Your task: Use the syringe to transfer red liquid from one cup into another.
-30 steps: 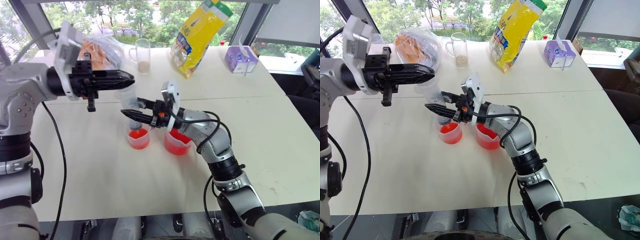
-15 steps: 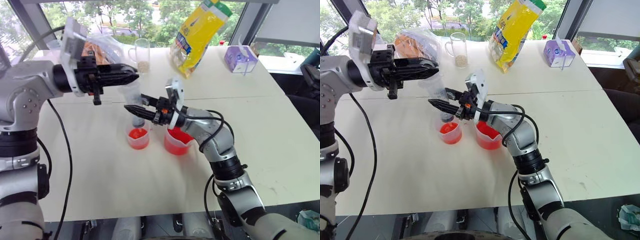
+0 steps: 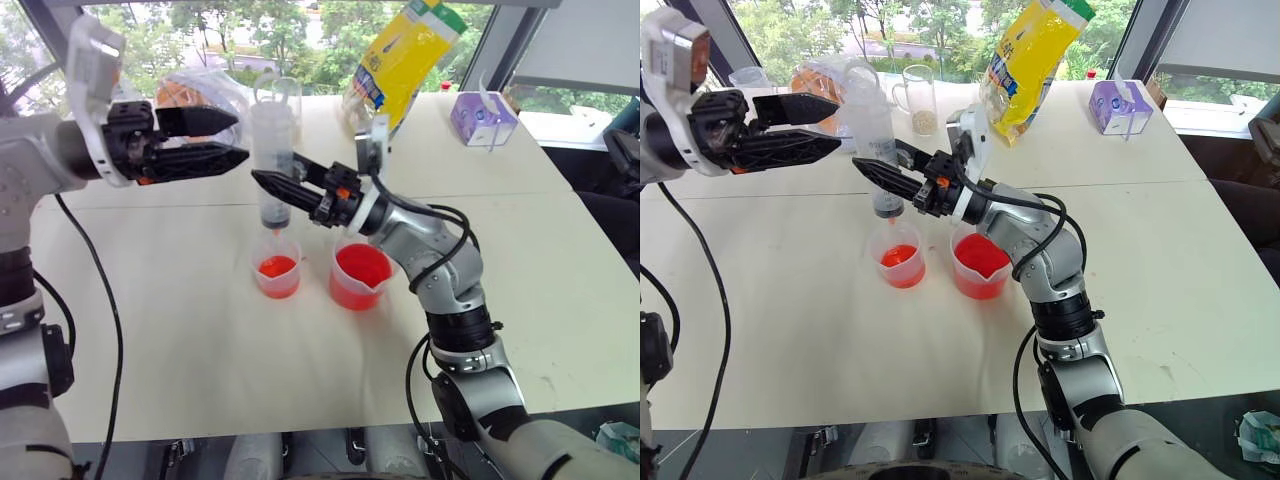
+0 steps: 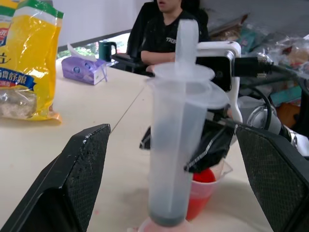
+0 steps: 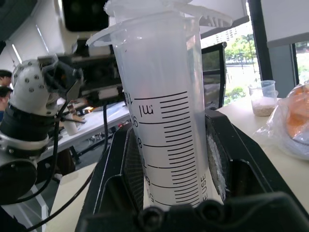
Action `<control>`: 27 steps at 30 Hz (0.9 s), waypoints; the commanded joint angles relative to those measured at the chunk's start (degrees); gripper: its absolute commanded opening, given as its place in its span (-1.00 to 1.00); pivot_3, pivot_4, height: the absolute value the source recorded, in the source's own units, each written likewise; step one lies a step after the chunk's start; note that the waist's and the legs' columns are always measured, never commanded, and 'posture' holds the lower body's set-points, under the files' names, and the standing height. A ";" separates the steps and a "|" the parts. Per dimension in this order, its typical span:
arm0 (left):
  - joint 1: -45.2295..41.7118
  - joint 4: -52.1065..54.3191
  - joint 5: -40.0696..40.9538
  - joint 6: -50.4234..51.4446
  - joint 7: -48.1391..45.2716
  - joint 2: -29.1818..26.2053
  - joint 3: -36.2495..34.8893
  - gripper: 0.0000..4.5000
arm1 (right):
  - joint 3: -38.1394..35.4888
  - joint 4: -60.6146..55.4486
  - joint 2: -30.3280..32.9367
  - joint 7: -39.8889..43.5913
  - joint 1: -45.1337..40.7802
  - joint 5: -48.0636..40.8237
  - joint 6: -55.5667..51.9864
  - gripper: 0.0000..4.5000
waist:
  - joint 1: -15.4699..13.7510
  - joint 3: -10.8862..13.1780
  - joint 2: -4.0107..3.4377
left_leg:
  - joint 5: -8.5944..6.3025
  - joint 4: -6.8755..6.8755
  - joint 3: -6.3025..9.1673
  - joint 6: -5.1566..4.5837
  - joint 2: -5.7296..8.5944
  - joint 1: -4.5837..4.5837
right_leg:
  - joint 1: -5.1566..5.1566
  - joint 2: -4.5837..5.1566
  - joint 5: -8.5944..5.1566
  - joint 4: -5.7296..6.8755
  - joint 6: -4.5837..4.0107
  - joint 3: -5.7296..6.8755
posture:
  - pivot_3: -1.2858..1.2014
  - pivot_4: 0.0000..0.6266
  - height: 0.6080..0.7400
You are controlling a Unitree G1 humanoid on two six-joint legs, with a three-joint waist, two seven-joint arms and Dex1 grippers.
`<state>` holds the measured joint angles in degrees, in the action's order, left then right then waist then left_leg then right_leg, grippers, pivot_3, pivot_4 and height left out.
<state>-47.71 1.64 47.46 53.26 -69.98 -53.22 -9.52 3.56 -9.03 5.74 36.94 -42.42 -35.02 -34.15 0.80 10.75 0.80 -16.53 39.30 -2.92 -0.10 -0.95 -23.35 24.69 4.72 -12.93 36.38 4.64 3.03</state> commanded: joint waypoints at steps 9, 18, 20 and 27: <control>1.45 4.76 -3.66 -6.86 -9.07 0.96 8.50 0.89 | -26.57 -3.50 18.75 -30.88 -14.13 -17.90 -35.99 -0.36 | -0.13 0.01 -0.01 | 0.00 -0.05 -0.03 -0.01 0.01 -0.02 | 0.03 0.06 0.00 -0.04 -0.02 0.01 | 0.03 -0.52 1.00; 0.71 2.90 -7.05 -10.70 -13.29 2.36 11.84 0.89 | -22.73 9.24 39.04 -40.28 -12.00 -25.04 -58.35 -0.36 | 0.01 0.02 -0.03 | -0.08 -0.19 -0.12 -0.14 0.01 -0.08 | 0.09 -0.01 -0.01 -0.24 -0.03 -0.05 | 0.03 -0.52 1.00; 0.59 2.89 -7.32 -10.86 -13.31 2.76 11.96 0.89 | -22.12 11.52 40.37 -42.46 -9.76 -28.45 -58.35 -0.36 | 0.06 0.02 -0.03 | -0.09 -0.19 -0.14 -0.16 0.02 -0.10 | 0.09 -0.01 -0.01 -0.26 -0.02 -0.07 | 0.03 -0.52 1.00; 1.71 5.16 -7.76 -10.69 -12.81 3.18 11.93 0.89 | -14.69 17.26 42.43 -48.55 -1.53 -38.28 -58.35 -0.36 | -0.07 0.03 -0.01 | -0.09 -0.17 -0.15 -0.16 0.00 -0.11 | 0.10 -0.02 0.00 -0.28 -0.01 -0.11 | 0.03 -0.52 1.00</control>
<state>-45.74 4.92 39.42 43.19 -82.65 -49.46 3.37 -10.66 8.96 47.71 -10.49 -43.36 -70.43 -92.13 0.74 10.77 0.78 -16.62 39.13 -3.08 -0.26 -0.94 -23.46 24.79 4.71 -12.94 36.11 4.63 2.91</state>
